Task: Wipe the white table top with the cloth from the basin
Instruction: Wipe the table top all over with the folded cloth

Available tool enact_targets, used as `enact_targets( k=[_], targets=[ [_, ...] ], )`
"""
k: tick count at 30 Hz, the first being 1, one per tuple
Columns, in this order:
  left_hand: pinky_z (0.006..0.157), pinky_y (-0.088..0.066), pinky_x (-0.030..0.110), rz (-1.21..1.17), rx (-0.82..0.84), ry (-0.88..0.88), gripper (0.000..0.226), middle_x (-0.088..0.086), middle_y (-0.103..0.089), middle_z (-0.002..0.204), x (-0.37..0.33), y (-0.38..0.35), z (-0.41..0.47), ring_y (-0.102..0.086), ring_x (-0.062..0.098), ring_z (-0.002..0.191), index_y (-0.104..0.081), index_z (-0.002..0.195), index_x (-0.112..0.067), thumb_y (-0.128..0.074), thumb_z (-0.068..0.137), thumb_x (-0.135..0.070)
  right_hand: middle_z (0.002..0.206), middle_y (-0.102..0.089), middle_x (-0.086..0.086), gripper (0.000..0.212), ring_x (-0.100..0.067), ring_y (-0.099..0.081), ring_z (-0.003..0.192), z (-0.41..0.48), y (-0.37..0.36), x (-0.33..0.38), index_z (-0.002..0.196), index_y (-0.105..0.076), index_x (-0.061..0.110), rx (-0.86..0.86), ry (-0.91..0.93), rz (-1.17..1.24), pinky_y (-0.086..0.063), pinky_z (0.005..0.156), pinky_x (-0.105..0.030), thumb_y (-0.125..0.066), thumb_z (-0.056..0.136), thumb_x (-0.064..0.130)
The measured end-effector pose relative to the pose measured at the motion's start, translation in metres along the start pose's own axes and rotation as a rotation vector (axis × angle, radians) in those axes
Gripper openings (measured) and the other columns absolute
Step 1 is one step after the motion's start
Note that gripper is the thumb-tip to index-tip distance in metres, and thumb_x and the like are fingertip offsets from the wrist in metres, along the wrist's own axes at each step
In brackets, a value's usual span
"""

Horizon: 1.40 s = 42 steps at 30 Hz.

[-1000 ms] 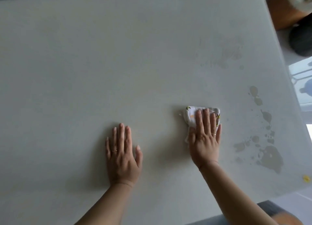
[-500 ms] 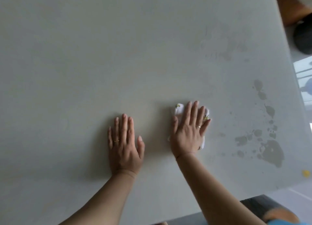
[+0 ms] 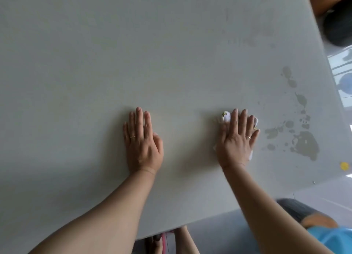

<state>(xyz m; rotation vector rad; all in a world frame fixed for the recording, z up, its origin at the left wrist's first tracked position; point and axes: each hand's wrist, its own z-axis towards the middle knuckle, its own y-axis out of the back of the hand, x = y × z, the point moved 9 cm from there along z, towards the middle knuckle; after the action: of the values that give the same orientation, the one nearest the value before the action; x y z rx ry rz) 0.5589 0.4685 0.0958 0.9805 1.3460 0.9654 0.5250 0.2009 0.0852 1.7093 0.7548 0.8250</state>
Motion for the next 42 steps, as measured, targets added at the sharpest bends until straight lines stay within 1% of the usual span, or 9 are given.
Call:
enact_targets(
  k=[2,6,9,14,19,24,28,36,42],
  targets=[
    [0.115,-0.018,0.05,-0.025,0.014,0.005,0.059,0.019,-0.032,0.152,0.0,-0.001,0.0,-0.028,0.038,0.14,-0.042,0.14,-0.003,-0.032,0.085,-0.021,0.159,-0.006,-0.003,0.055,-0.024,0.003,0.146,-0.025,-0.012,0.027,0.15,-0.014,0.027,-0.008,-0.019,0.011,0.007,0.117,-0.044,-0.02,0.098,0.045],
    [0.117,-0.014,0.048,-0.113,0.025,0.01,0.062,0.02,-0.028,0.152,0.001,0.004,0.0,-0.026,0.037,0.141,-0.044,0.139,-0.002,-0.031,0.082,-0.024,0.156,-0.019,-0.005,0.056,-0.027,-0.008,0.145,-0.112,-0.038,0.112,0.147,-0.026,0.025,0.047,0.411,-0.044,-0.001,0.116,-0.047,-0.027,0.094,0.043],
    [0.117,-0.012,0.048,-0.151,0.018,-0.032,0.06,0.02,-0.027,0.153,-0.002,0.014,-0.005,-0.023,0.036,0.142,-0.044,0.139,-0.003,-0.03,0.085,-0.023,0.156,-0.023,-0.003,0.053,-0.023,-0.008,0.146,-0.119,-0.038,0.103,0.147,-0.029,0.027,0.105,0.644,-0.059,-0.011,0.117,-0.048,-0.03,0.097,0.044],
    [0.117,-0.01,0.045,-0.051,0.035,-0.053,0.058,0.015,-0.027,0.154,0.003,0.019,-0.07,-0.023,0.033,0.143,-0.039,0.143,-0.009,-0.034,0.088,-0.027,0.159,-0.009,0.001,0.059,-0.016,0.006,0.145,-0.06,-0.007,0.001,0.149,-0.017,0.029,0.042,0.251,-0.052,0.001,0.119,-0.042,-0.017,0.094,0.05],
    [0.114,-0.021,0.049,0.036,0.126,-0.005,0.06,0.012,-0.025,0.154,0.011,-0.001,-0.134,-0.028,0.031,0.141,-0.034,0.145,-0.008,-0.033,0.089,-0.029,0.159,-0.004,0.0,0.061,-0.021,0.007,0.146,-0.069,-0.017,-0.003,0.15,-0.011,0.027,-0.003,-0.097,0.007,0.006,0.117,-0.044,-0.011,0.093,0.049],
    [0.112,-0.022,0.049,0.079,0.123,-0.024,0.056,0.014,-0.027,0.152,0.013,-0.006,-0.132,-0.035,0.035,0.138,-0.039,0.141,-0.004,-0.033,0.09,-0.024,0.156,-0.017,-0.006,0.056,-0.025,-0.004,0.145,-0.167,-0.047,0.082,0.147,-0.027,0.022,0.052,0.297,-0.026,-0.002,0.116,-0.044,-0.025,0.096,0.043],
    [0.113,-0.022,0.049,0.03,0.119,0.003,0.06,0.014,-0.03,0.152,0.016,-0.004,-0.131,-0.029,0.032,0.14,-0.039,0.142,-0.006,-0.036,0.085,-0.023,0.153,-0.028,-0.004,0.053,-0.024,-0.016,0.145,-0.169,-0.04,0.063,0.144,-0.036,0.023,0.112,0.602,-0.064,-0.014,0.115,-0.047,-0.027,0.098,0.046],
    [0.113,-0.023,0.05,0.048,0.132,0.003,0.062,0.013,-0.028,0.154,0.014,-0.005,-0.132,-0.027,0.033,0.141,-0.037,0.144,-0.007,-0.036,0.085,-0.026,0.159,-0.008,-0.003,0.063,-0.018,0.008,0.143,-0.129,-0.019,-0.03,0.149,-0.015,0.023,0.023,-0.01,-0.055,0.0,0.118,-0.045,-0.013,0.092,0.048],
    [0.113,-0.02,0.049,0.061,0.11,-0.012,0.066,0.015,-0.029,0.153,0.015,-0.005,-0.132,-0.026,0.033,0.141,-0.037,0.144,-0.006,-0.036,0.081,-0.027,0.154,-0.025,-0.007,0.058,-0.027,-0.013,0.145,-0.218,-0.051,0.059,0.147,-0.023,0.022,0.099,0.467,-0.091,-0.016,0.113,-0.049,-0.033,0.093,0.041]
  ],
)
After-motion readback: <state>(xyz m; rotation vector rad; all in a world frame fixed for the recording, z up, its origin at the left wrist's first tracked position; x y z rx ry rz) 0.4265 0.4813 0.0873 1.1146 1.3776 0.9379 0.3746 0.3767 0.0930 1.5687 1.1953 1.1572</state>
